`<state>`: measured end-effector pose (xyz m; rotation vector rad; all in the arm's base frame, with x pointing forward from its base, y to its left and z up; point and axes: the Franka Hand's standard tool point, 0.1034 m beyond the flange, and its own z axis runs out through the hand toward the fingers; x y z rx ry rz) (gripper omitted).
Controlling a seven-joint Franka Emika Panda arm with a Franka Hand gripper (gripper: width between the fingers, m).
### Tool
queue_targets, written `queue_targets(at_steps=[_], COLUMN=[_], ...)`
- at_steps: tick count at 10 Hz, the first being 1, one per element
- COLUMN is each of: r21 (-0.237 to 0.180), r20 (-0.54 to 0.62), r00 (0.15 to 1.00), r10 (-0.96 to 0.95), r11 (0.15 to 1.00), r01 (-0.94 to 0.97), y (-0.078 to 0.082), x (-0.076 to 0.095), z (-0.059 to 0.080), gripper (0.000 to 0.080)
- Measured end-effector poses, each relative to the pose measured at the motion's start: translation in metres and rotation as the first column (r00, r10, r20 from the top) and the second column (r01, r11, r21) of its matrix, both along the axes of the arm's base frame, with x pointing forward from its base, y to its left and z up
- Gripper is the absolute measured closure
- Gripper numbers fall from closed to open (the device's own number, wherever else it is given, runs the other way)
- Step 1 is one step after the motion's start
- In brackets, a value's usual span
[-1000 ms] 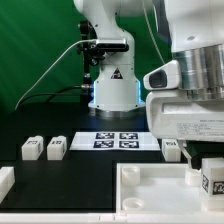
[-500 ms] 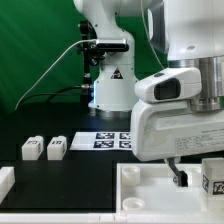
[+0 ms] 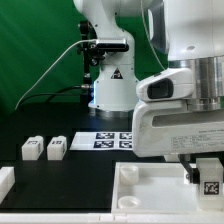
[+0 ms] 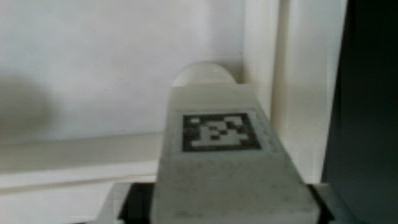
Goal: Assemble one leg
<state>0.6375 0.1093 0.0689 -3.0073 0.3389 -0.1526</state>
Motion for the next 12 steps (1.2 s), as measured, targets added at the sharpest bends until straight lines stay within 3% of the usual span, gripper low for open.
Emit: queue_targets(at_steps=[2, 3, 5, 7, 9, 10, 11, 12], r21=[0.018, 0.015, -0.014, -0.045, -0.051, -0.047, -0.040, -0.020], r20=[-0.062, -0.126, -0.236, -0.302, -0.310, -0.308, -0.307, -0.295], r00=[0.953, 0.857, 0.583, 0.259, 0.225, 0.248, 0.280, 0.348], r10=[-0.296, -0.499, -0.777, -0.918, -0.924, -0.918, -0.910, -0.890], r11=[0.954, 0.863, 0.603, 0.285, 0.252, 0.275, 0.306, 0.370], r01=[0.298, 0.505, 0.798, 0.958, 0.966, 0.960, 0.951, 0.929], y=[0.0016, 0.0005, 0.0012, 0.0022, 0.0033, 0.0032, 0.0033, 0.0055], x=[0.0013, 0.0012, -0.0003, -0.0013, -0.0019, -0.0020, -0.0020, -0.0027], z=[-0.0005, -0.0002, -0.0017, -0.0027, -0.0029, -0.0032, -0.0033, -0.0029], gripper=[0.0508, 0.0508, 0.0508, 0.0506, 0.0506, 0.0426, 0.0289, 0.0289])
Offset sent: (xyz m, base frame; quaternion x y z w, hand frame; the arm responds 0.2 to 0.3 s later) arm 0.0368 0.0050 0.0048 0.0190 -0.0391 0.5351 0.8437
